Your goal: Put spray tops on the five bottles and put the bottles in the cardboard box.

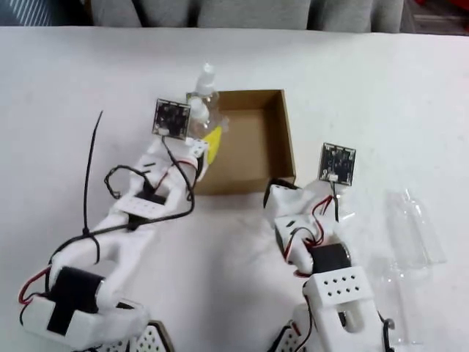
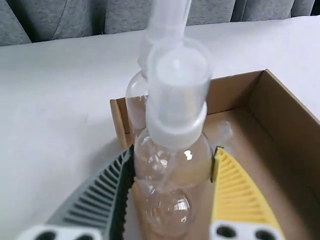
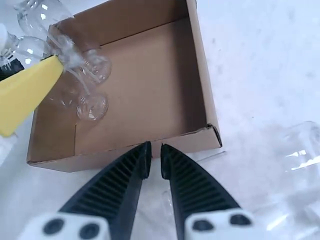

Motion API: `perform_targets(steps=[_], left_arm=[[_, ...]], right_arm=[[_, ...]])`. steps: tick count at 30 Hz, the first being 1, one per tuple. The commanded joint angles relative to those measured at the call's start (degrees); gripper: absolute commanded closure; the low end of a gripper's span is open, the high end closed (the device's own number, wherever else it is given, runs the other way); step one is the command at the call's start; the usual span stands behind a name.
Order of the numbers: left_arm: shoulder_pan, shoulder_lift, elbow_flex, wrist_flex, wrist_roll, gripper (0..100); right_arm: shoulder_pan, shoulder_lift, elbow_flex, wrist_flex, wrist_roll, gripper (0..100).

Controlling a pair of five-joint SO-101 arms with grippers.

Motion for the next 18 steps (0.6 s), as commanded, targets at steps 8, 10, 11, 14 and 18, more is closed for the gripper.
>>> perform_targets(steps=[8, 10, 11, 14, 18], left_arm=[[0.31, 3.47, -3.34, -4.04, -0.62, 97], [0.31, 3.47, -3.34, -4.04, -0.62, 97], [0.31, 3.47, -3.34, -4.04, -0.62, 97], [0.31, 3.47, -3.34, -3.87, -0.62, 97], [0.22, 3.47, -3.25, -3.87, -0.62, 97]], right_arm=[[0.22, -0.66, -0.26, -0.31, 0.7, 98.1], [0.22, -0.66, -0.26, -0.31, 0.7, 98.1], [0.22, -0.66, -0.26, -0.31, 0.7, 98.1], [0.22, -0.66, -0.26, -0.31, 2.55, 98.1], [0.22, -0.57, -0.26, -0.31, 3.87, 98.1]])
